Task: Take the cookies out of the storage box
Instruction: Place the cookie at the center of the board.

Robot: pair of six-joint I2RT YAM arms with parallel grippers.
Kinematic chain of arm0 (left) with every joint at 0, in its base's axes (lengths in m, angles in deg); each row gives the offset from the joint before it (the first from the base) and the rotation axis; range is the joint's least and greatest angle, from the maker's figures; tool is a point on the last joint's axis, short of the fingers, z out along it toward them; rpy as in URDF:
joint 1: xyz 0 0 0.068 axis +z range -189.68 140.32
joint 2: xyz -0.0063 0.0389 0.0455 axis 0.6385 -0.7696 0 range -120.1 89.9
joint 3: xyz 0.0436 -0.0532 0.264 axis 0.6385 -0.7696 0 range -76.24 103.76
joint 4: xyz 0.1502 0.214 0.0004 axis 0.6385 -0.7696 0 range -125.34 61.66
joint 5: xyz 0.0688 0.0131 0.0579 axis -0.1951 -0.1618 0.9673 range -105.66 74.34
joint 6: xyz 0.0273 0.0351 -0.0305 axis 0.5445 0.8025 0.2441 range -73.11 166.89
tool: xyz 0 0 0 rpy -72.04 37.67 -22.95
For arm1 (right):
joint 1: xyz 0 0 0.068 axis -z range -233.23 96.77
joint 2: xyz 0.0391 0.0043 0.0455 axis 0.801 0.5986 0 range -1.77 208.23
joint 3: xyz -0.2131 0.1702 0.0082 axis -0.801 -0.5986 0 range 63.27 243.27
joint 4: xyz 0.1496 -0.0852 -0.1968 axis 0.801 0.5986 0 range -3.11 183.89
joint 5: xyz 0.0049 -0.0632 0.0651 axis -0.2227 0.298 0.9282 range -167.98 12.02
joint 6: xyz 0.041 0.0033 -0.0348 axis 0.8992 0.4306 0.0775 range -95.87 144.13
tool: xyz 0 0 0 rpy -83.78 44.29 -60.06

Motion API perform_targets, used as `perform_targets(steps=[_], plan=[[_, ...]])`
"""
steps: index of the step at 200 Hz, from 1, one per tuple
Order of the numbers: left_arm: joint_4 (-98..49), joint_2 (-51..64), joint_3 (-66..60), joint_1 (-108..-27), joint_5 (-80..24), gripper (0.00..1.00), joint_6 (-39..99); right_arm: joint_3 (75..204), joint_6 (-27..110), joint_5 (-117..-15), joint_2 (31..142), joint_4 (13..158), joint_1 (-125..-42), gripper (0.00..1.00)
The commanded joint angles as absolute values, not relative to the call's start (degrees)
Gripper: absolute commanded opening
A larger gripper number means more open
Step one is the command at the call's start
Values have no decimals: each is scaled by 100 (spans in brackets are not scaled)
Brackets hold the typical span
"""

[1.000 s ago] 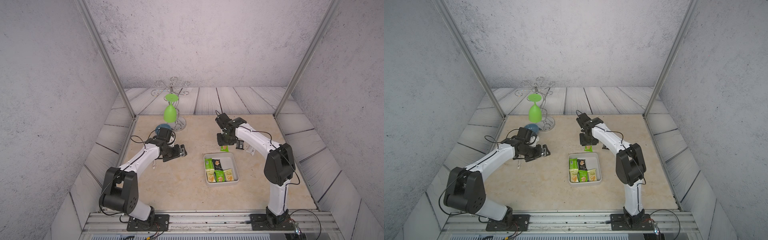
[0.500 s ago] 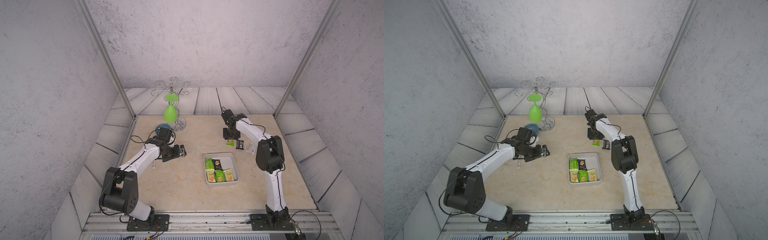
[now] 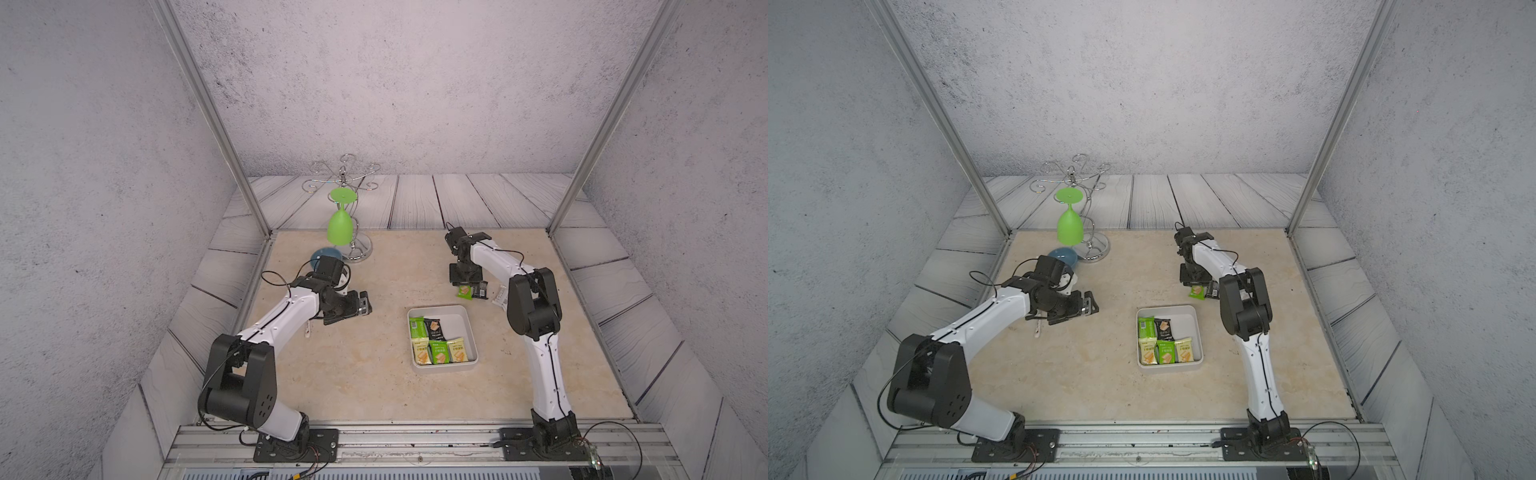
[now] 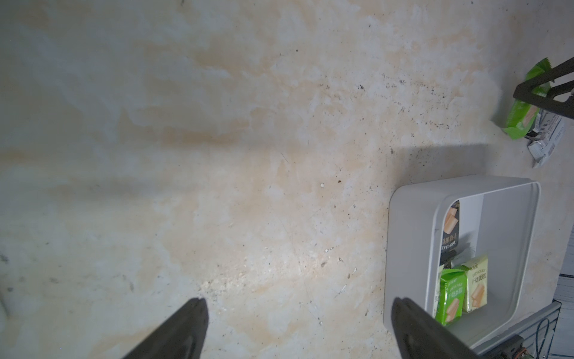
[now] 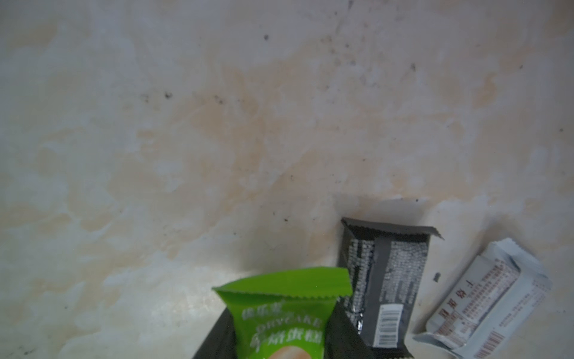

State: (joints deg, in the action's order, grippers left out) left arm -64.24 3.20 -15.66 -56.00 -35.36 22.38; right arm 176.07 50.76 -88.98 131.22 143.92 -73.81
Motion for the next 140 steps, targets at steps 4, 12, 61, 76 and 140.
perform_targets(steps=[4,12,61,76,140], plan=[[-6560,368,-1456,-5638,-3475,98,2307,17569,5121,-8893,13261,14509,-7347,39],[-6568,388,-1461,-5638,-3473,99,2316,17569,5112,-8896,13283,14529,-7353,40],[-6620,414,-1409,-5638,-3476,98,2333,17632,5103,-8890,13233,14578,-7318,47],[-6623,431,-1393,-5638,-3473,98,2333,17683,5069,-8905,13142,14610,-7305,53],[-6603,490,-1400,-5638,-3541,98,2292,17471,4962,-8610,12258,14681,-7318,59]])
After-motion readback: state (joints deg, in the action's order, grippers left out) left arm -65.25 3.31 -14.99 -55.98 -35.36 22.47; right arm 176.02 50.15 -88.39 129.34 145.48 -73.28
